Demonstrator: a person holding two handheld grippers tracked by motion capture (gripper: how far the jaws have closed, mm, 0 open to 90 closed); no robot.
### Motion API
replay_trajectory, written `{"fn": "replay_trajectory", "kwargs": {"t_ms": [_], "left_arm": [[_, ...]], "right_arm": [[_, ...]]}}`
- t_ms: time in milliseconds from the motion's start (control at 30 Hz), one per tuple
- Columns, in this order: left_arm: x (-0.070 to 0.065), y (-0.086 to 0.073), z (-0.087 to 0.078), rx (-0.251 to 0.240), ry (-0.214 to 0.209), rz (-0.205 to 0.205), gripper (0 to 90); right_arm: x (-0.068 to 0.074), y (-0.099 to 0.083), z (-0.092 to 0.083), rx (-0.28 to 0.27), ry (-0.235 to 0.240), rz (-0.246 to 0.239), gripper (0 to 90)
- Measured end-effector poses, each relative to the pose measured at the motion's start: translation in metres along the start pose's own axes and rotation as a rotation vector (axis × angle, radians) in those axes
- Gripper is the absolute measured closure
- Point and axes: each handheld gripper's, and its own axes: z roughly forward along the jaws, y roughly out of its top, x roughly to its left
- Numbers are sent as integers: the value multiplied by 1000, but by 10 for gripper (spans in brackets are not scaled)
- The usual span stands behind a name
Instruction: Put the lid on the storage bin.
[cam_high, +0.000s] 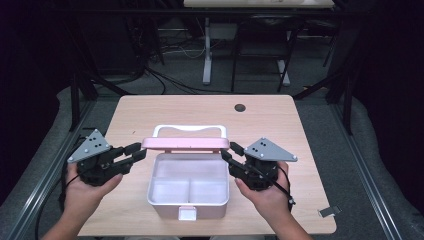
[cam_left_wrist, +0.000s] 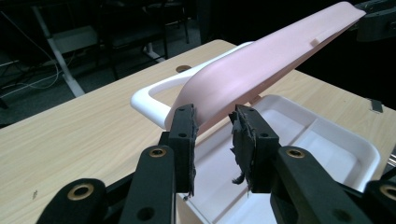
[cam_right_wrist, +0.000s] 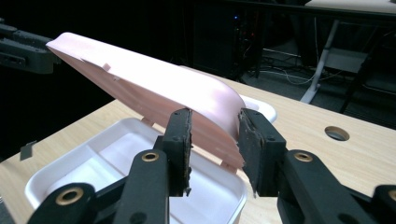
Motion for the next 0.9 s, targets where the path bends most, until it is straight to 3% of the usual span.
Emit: {"fn": "replay_trajectory", "kwargs": {"t_ms": [267, 333, 467, 600, 900], "left_arm": [[-3, -12, -6, 15, -18, -15, 695], [-3, -15, -8, 12, -30, -25, 697], [-7, -20, -8, 8, -42, -27, 700], [-11, -23, -7, 13, -28, -9, 702], [-13, -36, -9, 25, -44, -21, 714]], "right_arm": [[3, -8, -9, 5, 33, -5, 649], [4, -9, -12, -4, 67, -7, 648], [8, -9, -16, 1, 66, -22, 650], [10, -12, -17, 7, 66, -25, 651], [13, -22, -20, 11, 79, -16, 649]]}}
